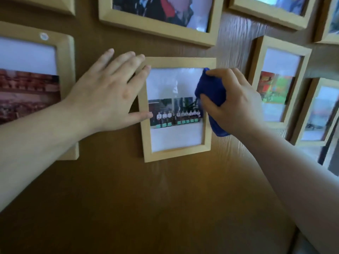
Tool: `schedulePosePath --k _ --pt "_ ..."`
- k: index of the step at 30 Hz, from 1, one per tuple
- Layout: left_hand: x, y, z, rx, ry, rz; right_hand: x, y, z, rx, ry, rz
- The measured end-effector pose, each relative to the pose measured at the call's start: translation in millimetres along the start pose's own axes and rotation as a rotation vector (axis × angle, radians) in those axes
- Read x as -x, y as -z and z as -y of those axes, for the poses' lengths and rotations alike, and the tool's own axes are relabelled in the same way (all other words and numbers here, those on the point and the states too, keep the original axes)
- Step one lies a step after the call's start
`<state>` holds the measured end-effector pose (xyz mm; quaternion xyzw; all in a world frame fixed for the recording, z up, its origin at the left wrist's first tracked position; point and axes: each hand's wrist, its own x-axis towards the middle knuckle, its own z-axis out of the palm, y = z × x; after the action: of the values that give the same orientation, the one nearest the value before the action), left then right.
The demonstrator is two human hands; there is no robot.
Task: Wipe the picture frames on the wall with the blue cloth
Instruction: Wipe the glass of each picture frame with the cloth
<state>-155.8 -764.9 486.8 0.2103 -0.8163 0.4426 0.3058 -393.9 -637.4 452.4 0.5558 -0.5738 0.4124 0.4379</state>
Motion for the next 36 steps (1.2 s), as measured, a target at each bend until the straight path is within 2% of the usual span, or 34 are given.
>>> schedulePosePath --k 10,16,18,22,26,30,33,36 --pt "-0.6 -21.6 -3.5 0.022 0.114 0.030 -9.1 -48.3 49.4 -0.004 -0.111 0.058" --pt "-2.6 -24.7 -7.3 0.057 0.108 0.009 -17.2 -59.6 76.4 -0.004 0.054 0.075" --pt "-2.1 -25.7 -6.5 0.057 0.108 0.004 -17.6 -56.9 70.6 0.071 0.055 0.064" --pt "-2.2 -28.1 -5.2 0.062 0.099 -0.007 -16.0 -40.6 37.3 0.238 -0.070 0.017" --pt "-1.7 -29.8 -3.7 0.058 0.089 -0.018 -18.0 -35.6 20.4 0.257 -0.119 -0.026" --pt "-1.9 -29.5 -3.3 0.054 0.082 -0.017 -0.3 -52.9 42.4 0.156 0.048 0.061" --pt "-1.2 -29.5 -2.8 0.042 0.078 -0.015 33.6 -66.2 57.1 0.076 0.220 0.203" --pt "-1.4 -29.9 -3.0 0.029 0.078 -0.019 47.4 -63.9 48.8 0.138 0.242 0.272"
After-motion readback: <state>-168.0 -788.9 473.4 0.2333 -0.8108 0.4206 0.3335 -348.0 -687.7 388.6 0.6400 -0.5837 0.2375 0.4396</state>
